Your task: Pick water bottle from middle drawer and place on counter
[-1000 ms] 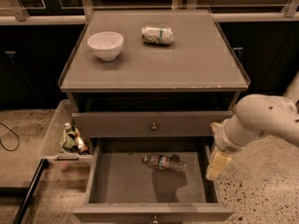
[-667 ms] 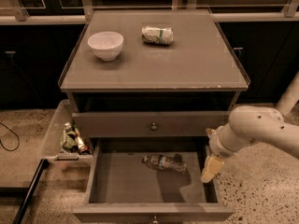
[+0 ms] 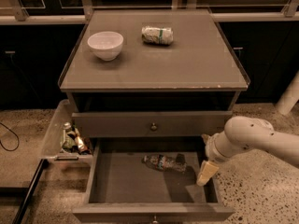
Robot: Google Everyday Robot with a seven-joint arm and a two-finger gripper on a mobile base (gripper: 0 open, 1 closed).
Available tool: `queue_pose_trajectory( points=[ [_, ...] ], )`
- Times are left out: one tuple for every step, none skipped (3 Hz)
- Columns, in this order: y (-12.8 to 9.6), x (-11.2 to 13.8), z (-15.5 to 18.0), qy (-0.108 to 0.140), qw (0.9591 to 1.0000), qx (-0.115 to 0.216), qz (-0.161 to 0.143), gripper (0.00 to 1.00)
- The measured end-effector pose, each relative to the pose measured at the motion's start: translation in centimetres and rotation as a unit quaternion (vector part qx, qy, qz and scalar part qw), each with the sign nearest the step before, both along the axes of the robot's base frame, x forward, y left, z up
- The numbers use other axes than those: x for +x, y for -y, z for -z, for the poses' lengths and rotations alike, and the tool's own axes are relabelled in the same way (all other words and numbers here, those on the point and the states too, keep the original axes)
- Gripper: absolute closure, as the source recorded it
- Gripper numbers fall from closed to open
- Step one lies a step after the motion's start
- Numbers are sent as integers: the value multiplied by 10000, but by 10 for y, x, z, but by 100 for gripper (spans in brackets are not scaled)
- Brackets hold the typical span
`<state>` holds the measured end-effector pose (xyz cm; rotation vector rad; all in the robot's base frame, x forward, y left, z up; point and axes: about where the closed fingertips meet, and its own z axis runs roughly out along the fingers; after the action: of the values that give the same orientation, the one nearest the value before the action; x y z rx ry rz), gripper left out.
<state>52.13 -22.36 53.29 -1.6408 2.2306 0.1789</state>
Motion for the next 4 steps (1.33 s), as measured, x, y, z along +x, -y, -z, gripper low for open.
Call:
queue_pose_trajectory(
  points=[
    [-2,-3,5,156,9999,46,45,0],
    [-19,-2,42,378,9989,264,40,0],
    [-33,10,76,696,9957,604,47,0],
    [-49,23,96,868,9913,992,-8,0]
  ],
)
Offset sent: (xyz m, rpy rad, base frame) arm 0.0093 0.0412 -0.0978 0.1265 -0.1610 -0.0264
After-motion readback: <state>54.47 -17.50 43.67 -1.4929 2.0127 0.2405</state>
